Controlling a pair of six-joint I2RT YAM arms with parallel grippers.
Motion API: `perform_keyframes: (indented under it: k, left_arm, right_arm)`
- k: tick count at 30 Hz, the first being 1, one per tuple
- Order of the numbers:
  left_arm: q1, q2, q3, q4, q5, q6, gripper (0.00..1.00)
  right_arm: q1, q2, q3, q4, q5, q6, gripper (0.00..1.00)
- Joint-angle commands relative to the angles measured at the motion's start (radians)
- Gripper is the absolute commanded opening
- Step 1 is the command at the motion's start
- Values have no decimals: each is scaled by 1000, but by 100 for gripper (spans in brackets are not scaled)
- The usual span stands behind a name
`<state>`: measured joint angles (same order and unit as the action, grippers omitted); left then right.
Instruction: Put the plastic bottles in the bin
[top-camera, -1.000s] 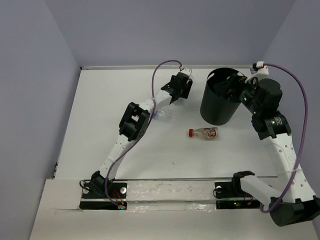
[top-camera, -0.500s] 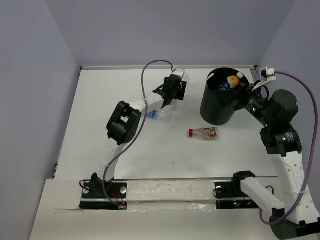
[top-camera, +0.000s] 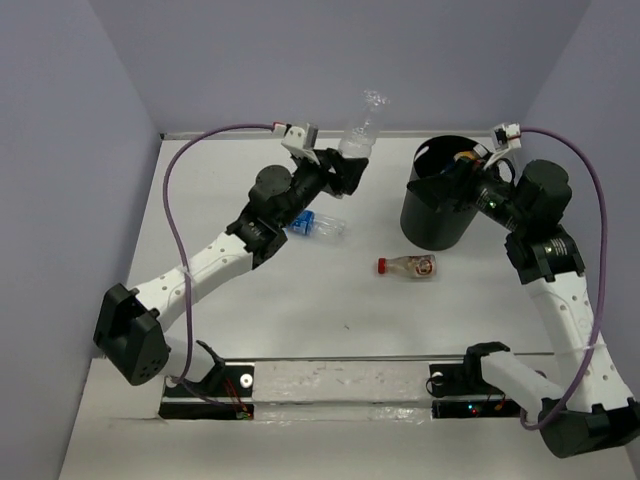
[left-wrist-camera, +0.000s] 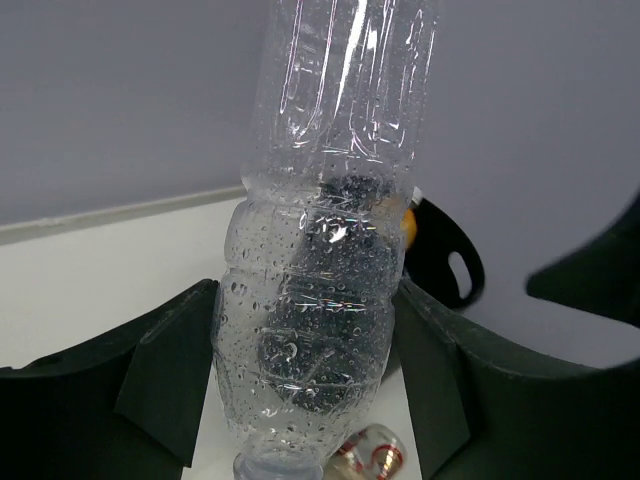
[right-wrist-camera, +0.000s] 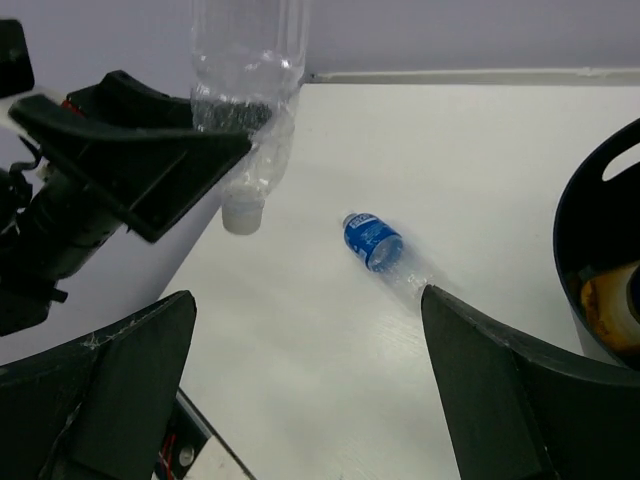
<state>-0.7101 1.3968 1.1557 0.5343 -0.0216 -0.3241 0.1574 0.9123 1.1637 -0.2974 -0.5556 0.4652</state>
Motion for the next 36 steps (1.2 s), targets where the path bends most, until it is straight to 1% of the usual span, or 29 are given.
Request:
perform_keyframes:
  k: [1, 3, 5, 11, 14, 16, 17, 19, 23, 24, 25, 26, 27, 28, 29, 30, 31, 32, 33, 34, 35, 36]
  left_arm:
    - [-86, -25, -119, 105, 118, -61, 44]
    - [-107, -44, -151, 131, 146, -79, 44]
    - [-132, -50, -163, 138, 176, -95, 44]
    - [-153, -81, -198, 173, 259, -107, 44]
    - [-164, -100, -226, 216, 304, -119, 44]
    - [-167, -102, -238, 231, 328, -127, 44]
    - [-169, -99, -244, 239, 344, -133, 44]
    - [-170, -99, -255, 253, 357, -141, 44]
    - [-175, -105, -277, 277, 373, -148, 44]
    - [-173, -105, -280, 279, 376, -148, 45]
    - [-173, -107, -280, 268, 368, -156, 46]
    - [-175, -110, -281, 257, 345, -162, 52]
    - [-175, -122, -293, 250, 295, -162, 60]
    - [-175, -130, -300, 244, 272, -159, 72]
    - [-175, -137, -304, 233, 228, -156, 95]
    - [-175, -153, -306, 198, 206, -153, 99]
    - [-175, -160, -304, 173, 177, -150, 99]
    - [-175, -169, -304, 144, 99, -145, 99]
    - [-173, -186, -304, 83, 56, -144, 99]
    - [-172, -194, -303, 52, -1, -145, 99]
    - [-169, -200, -301, 14, -103, -150, 99]
    - [-157, -208, -298, -61, -150, -170, 99]
  right_arm:
    - [7, 84, 47, 78, -121, 12, 100]
    - [25, 115, 71, 72, -167, 4, 100]
    - [63, 129, 77, 73, -165, -19, 100]
    - [73, 161, 82, 61, -52, -43, 100]
    - [73, 172, 83, 64, -23, -45, 100]
    - [73, 169, 82, 95, -18, -39, 100]
    - [73, 166, 80, 110, -17, -24, 97]
    - [73, 160, 83, 138, 0, -13, 92]
    - [82, 158, 105, 136, 36, -8, 72]
    - [82, 155, 105, 135, 55, -7, 54]
    - [82, 154, 108, 129, 68, -2, 38]
    - [82, 151, 109, 121, 86, 1, 27]
    - [82, 142, 116, 115, 121, 0, 21]
    - [82, 137, 122, 101, 137, -5, 20]
    - [82, 132, 132, 84, 163, -14, 20]
    - [82, 126, 151, 67, 236, -45, 20]
    - [82, 125, 196, 26, 279, -63, 20]
    - [82, 125, 223, 8, 325, -107, 20]
    - [82, 126, 250, -11, 427, -129, 20]
    - [82, 137, 281, -34, 477, -151, 19]
    - [82, 143, 339, -69, 532, -172, 18]
    - [82, 160, 365, -100, 636, -212, 17]
